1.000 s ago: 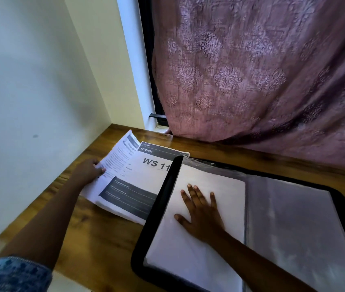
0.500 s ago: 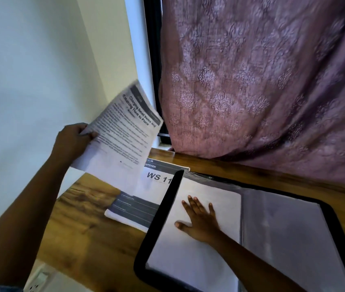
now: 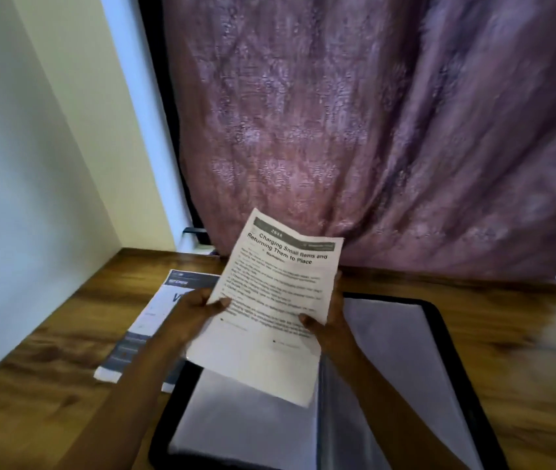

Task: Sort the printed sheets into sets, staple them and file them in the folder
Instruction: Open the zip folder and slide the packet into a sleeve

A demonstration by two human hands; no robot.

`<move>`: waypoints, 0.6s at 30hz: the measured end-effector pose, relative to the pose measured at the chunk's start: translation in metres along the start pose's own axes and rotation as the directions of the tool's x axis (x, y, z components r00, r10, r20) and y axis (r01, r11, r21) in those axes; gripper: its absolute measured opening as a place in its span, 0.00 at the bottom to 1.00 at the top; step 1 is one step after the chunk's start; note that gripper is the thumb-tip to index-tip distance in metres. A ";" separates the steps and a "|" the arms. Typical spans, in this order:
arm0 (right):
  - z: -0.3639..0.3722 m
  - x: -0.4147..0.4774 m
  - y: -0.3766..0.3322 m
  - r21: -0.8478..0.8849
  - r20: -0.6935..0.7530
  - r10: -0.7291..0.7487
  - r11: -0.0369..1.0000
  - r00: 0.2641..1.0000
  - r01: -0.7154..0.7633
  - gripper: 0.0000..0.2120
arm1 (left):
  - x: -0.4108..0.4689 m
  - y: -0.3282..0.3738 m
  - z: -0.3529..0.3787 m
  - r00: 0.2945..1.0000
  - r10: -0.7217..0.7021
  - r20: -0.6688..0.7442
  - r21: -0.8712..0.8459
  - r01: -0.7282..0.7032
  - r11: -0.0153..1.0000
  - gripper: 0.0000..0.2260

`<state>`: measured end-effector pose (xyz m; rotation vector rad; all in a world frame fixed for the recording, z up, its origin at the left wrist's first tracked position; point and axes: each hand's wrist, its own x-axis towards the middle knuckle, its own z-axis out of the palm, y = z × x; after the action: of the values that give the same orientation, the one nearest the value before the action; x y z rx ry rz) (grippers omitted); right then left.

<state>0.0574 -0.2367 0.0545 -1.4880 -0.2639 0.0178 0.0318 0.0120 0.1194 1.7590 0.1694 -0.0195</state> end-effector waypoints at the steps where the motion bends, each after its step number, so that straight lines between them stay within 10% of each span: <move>1: -0.010 -0.005 0.005 -0.025 0.020 0.005 1.000 1.000 -0.005 0.51 | 0.000 -0.002 0.012 0.998 0.009 0.060 0.039 -0.011 0.999 0.09; 7: -0.066 -0.028 0.022 -0.281 -0.067 0.106 0.952 0.992 -0.121 0.28 | -0.009 -0.017 0.093 0.858 -0.007 0.514 0.074 -0.036 0.997 0.28; 11: -0.092 -0.029 0.010 -0.081 -0.115 0.290 0.951 0.950 -0.300 0.08 | -0.002 -0.037 0.150 0.823 -0.110 0.557 0.133 0.041 0.990 0.24; 14: -0.109 -0.029 -0.003 0.269 -0.129 0.553 0.819 0.823 -0.507 0.19 | 0.003 -0.052 0.191 0.829 -0.175 0.532 0.183 0.089 0.979 0.22; 18: -0.148 -0.036 0.001 0.146 -0.282 0.522 0.852 0.805 -0.502 0.15 | -0.008 -0.052 0.240 0.754 -0.069 0.654 0.224 -0.106 0.969 0.32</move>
<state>0.0498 -0.3876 0.0392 -1.4342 0.4036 0.2237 0.0372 -0.2142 0.0225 1.8971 -0.3900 -0.6736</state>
